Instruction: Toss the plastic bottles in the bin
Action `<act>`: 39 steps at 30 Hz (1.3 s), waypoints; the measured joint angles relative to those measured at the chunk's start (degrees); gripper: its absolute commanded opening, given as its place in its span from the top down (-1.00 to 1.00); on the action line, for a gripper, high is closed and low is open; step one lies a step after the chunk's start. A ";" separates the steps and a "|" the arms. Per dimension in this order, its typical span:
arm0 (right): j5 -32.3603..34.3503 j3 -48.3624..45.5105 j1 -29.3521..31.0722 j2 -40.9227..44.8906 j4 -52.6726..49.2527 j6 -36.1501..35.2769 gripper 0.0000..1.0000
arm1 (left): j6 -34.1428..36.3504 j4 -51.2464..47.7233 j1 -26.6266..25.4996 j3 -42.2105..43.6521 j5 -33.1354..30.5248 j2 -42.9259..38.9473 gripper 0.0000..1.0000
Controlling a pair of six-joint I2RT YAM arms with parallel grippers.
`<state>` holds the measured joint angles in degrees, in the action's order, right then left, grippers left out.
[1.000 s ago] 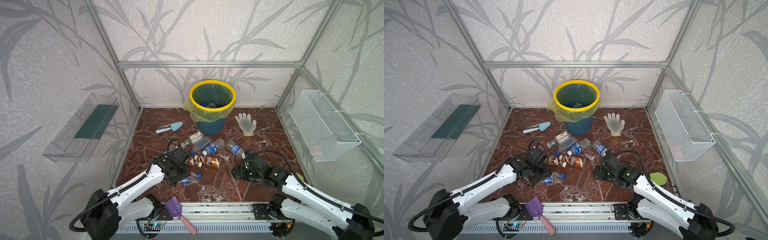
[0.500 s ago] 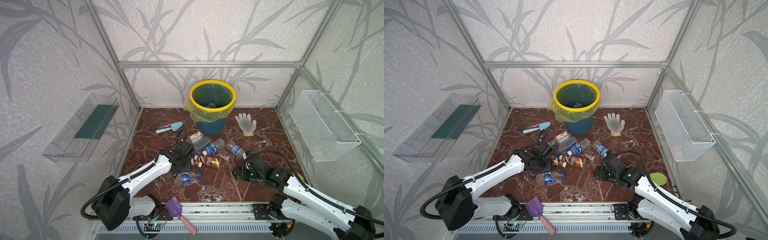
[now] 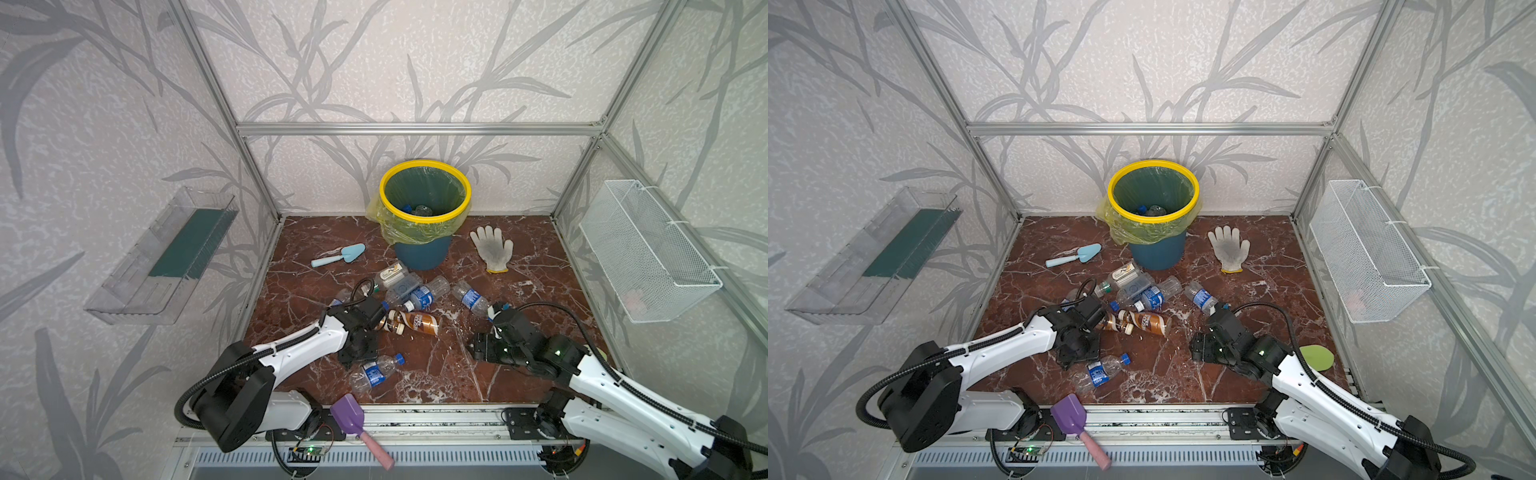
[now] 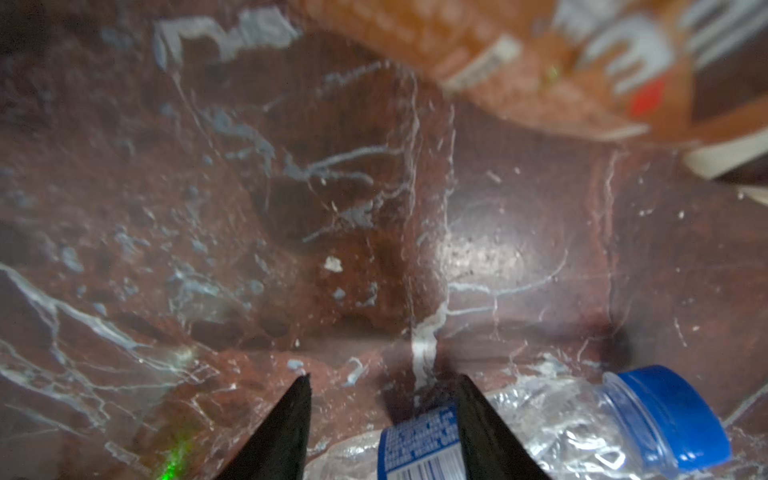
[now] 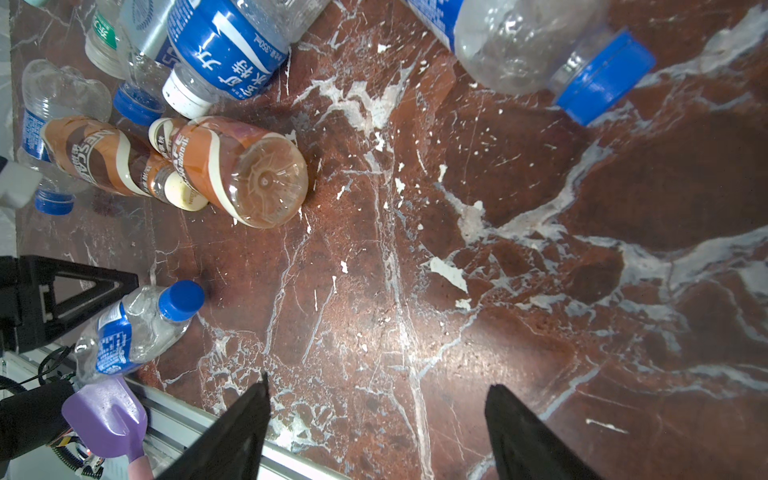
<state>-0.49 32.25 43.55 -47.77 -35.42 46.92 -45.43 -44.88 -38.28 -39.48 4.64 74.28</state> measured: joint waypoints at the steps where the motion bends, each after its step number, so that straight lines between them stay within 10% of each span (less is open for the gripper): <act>1: 0.00 -0.09 0.00 -0.17 0.02 0.02 -0.64 | -0.79 -0.24 -0.44 0.02 0.46 -1.22 -0.14; 17: 0.02 -0.39 0.00 -0.48 0.00 0.04 -0.66 | 3.32 -1.40 -4.37 -1.60 4.20 -10.38 -0.88; 39: 0.11 -0.39 0.17 -0.44 -0.66 0.26 -0.67 | 5.33 -7.69 -14.53 -7.30 -3.32 10.25 -0.82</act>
<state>-0.38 31.86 43.72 -48.21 -36.07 47.18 -40.10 -52.58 -52.82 -46.78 1.32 84.53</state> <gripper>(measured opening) 0.835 0.939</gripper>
